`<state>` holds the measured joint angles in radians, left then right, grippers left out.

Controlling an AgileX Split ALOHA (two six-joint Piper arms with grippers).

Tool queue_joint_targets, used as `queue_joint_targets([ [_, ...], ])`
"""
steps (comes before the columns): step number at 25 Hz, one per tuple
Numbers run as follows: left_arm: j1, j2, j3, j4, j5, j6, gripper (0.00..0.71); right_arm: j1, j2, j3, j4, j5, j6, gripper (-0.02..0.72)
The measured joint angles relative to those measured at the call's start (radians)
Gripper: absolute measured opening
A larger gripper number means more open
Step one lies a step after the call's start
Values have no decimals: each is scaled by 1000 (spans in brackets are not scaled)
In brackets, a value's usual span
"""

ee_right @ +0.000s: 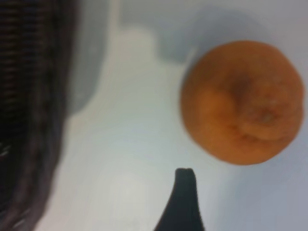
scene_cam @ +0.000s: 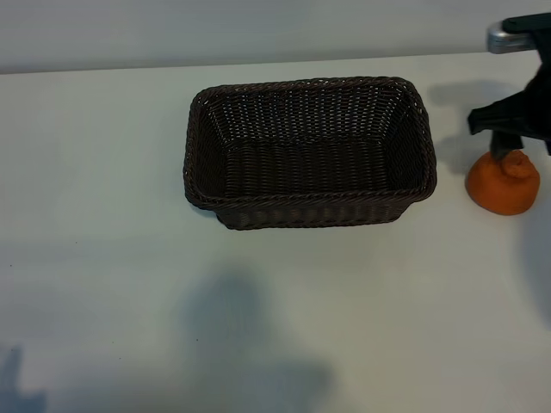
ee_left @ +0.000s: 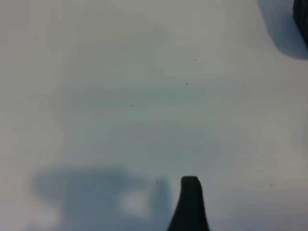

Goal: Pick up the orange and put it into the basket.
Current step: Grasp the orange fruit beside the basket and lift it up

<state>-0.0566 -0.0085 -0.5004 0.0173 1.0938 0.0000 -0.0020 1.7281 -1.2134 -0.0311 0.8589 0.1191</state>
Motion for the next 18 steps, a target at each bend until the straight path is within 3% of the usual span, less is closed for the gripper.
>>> queue_joint_targets([
  [10, -3, 0, 0, 0, 0, 0, 594, -51, 128, -27, 89, -53, -68, 595],
  [18, -3, 0, 0, 0, 0, 0, 594, -51, 250, -126, 91, -53, -76, 595],
])
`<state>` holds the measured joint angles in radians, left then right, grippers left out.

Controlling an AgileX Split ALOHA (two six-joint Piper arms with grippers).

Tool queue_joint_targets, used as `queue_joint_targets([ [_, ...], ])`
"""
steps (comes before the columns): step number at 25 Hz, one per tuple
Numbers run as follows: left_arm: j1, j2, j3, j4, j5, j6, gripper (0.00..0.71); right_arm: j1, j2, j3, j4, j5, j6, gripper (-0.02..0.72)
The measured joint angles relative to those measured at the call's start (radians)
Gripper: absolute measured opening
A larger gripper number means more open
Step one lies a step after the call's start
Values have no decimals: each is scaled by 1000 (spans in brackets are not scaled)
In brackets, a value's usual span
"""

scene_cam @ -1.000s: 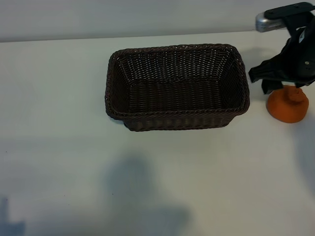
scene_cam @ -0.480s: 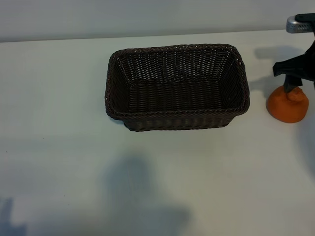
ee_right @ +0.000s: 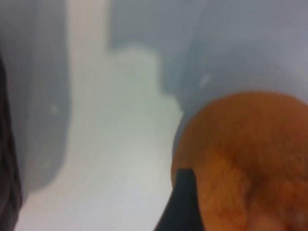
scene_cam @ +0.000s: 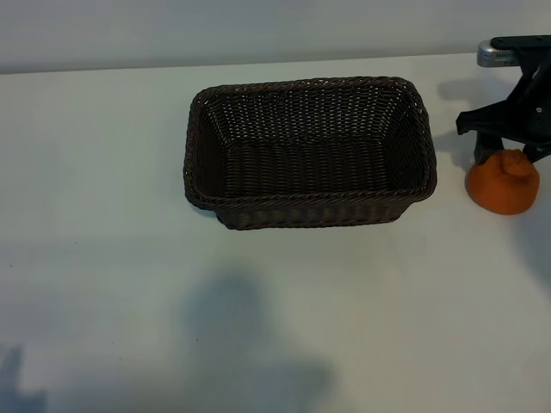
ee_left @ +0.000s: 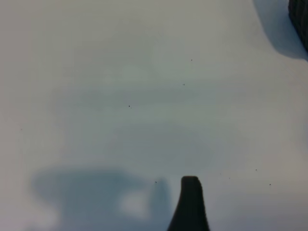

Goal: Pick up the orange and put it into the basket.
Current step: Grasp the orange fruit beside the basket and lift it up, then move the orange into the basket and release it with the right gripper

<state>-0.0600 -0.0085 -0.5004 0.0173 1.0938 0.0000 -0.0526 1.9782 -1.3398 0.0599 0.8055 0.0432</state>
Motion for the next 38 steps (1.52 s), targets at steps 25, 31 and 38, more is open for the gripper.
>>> queue_joint_targets([
  [25, 0, 0, 0, 0, 0, -6, 594, 0, 65, -123, -110, 188, 41, 87],
  [31, 0, 0, 0, 0, 0, -6, 594, 0, 16, -209, -82, 294, 7, 86],
  [38, 0, 0, 0, 0, 0, -6, 594, 1, -110, -302, -40, 367, -11, 79],
])
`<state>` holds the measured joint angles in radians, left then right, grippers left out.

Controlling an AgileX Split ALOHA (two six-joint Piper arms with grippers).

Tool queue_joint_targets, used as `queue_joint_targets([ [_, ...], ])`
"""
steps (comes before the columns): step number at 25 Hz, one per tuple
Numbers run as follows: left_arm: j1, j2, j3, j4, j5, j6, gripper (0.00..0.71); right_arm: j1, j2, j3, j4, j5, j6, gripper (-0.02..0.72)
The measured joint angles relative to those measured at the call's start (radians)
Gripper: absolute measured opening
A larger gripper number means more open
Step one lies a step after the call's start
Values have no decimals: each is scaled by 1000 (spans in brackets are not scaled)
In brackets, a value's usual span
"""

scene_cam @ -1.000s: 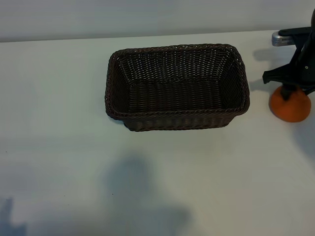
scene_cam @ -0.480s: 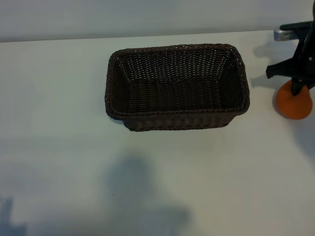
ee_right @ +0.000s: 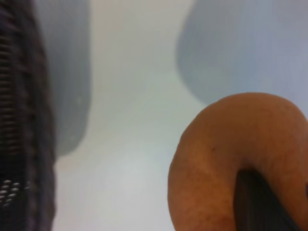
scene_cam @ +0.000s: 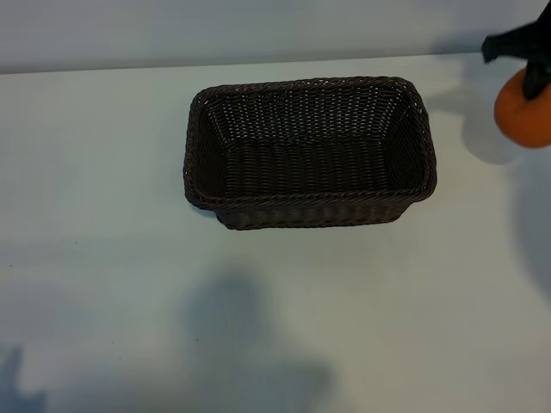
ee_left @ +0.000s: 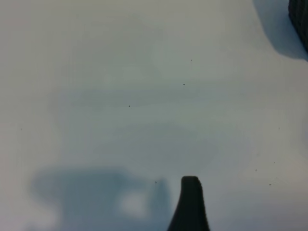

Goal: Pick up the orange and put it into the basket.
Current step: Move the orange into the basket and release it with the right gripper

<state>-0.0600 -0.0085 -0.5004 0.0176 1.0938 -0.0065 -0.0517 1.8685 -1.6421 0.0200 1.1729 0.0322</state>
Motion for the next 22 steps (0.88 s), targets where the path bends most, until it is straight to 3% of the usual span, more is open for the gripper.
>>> queue_joint_targets([
  [8, 0, 0, 0, 0, 0, 0, 594, 24, -21, -79, 11, 58, -8, 75],
  [22, 0, 0, 0, 0, 0, 6, 594, 395, 17, -206, 48, 65, 8, 73],
])
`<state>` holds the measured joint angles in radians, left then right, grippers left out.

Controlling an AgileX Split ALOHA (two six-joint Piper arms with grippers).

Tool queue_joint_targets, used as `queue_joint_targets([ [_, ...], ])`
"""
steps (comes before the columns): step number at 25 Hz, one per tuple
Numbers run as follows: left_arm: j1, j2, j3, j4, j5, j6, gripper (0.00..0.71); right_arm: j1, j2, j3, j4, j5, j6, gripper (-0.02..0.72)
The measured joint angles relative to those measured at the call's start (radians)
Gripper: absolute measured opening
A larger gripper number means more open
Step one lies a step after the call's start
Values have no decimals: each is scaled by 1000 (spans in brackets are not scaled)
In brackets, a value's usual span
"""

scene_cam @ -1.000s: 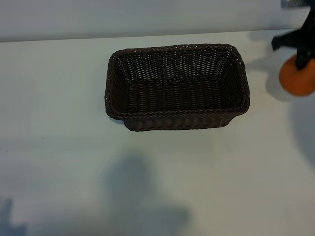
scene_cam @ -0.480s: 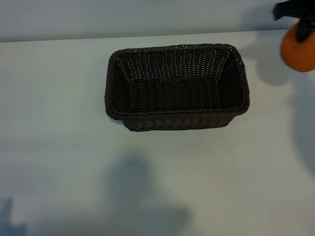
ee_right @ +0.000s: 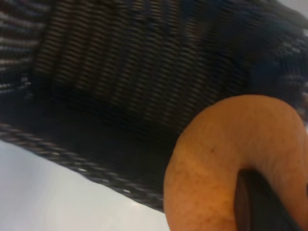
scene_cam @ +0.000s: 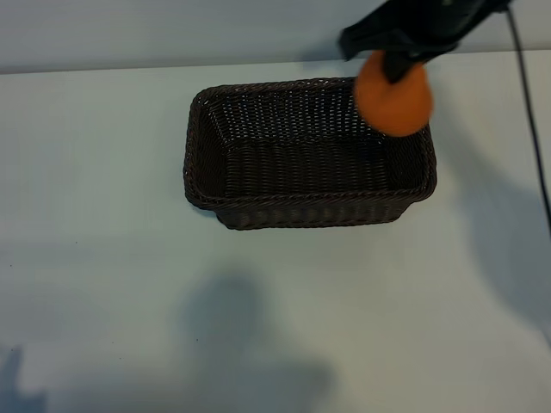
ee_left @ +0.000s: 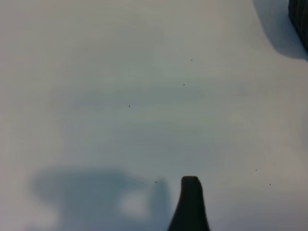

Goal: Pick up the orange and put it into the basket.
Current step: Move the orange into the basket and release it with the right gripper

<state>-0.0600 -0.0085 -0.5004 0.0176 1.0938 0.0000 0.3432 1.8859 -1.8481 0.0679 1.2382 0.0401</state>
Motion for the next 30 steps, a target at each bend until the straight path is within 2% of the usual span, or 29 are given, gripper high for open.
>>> queue_joint_targets([
  [6, 0, 0, 0, 0, 0, 0, 594, 54, 120, -68, -2, -10, 1, 73],
  [16, 0, 0, 0, 0, 0, 0, 594, 57, 306, -75, -12, -66, 0, 72],
  [25, 0, 0, 0, 0, 0, 0, 593, 57, 356, -76, -12, -72, 0, 76],
  [28, 0, 0, 0, 0, 0, 0, 593, 57, 356, -77, -14, -72, -1, 111],
  [30, 0, 0, 0, 0, 0, 0, 593, 57, 356, -77, -17, -72, -1, 170],
])
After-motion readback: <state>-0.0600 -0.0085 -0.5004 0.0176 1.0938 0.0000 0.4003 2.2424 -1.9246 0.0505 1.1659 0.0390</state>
